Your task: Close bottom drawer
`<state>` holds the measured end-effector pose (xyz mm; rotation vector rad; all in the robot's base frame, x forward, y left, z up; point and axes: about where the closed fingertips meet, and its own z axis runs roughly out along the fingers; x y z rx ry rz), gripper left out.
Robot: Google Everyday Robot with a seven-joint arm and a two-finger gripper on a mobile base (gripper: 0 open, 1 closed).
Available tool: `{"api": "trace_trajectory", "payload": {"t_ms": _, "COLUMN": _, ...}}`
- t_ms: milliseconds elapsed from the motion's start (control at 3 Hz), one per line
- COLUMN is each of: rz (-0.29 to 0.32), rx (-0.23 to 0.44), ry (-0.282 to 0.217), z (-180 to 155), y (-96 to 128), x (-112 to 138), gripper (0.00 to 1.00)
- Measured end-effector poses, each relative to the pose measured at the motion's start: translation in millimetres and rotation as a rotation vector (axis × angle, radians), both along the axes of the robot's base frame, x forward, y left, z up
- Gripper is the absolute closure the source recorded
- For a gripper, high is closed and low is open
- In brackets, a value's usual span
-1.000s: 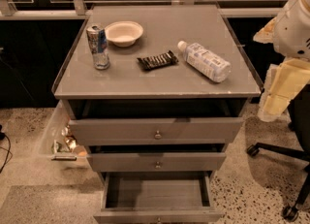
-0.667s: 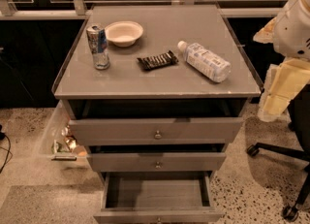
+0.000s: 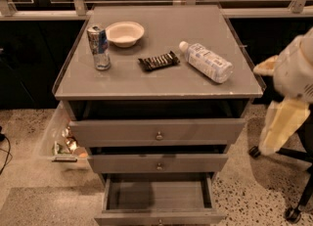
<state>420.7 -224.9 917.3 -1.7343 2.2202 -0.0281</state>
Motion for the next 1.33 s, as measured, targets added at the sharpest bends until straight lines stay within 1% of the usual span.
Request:
{"api": "trace_trajectory", "payload": {"t_ms": 333, "rz": -0.008, "rx": 0.029, "ry": 0.058, "z": -74.4, "y": -8.1, "x": -21.5, "gripper": 0.00}}
{"api": "trace_trajectory", "payload": {"t_ms": 1000, "rz": 0.008, "rx": 0.061, "ry": 0.186, "z": -212.6, "y": -8.2, "x": -72.3, "gripper": 0.00}}
{"api": "trace_trajectory", "payload": {"t_ms": 1333, "rz": 0.008, "rx": 0.061, "ry": 0.186, "z": -212.6, "y": -8.2, "x": -72.3, "gripper": 0.00}}
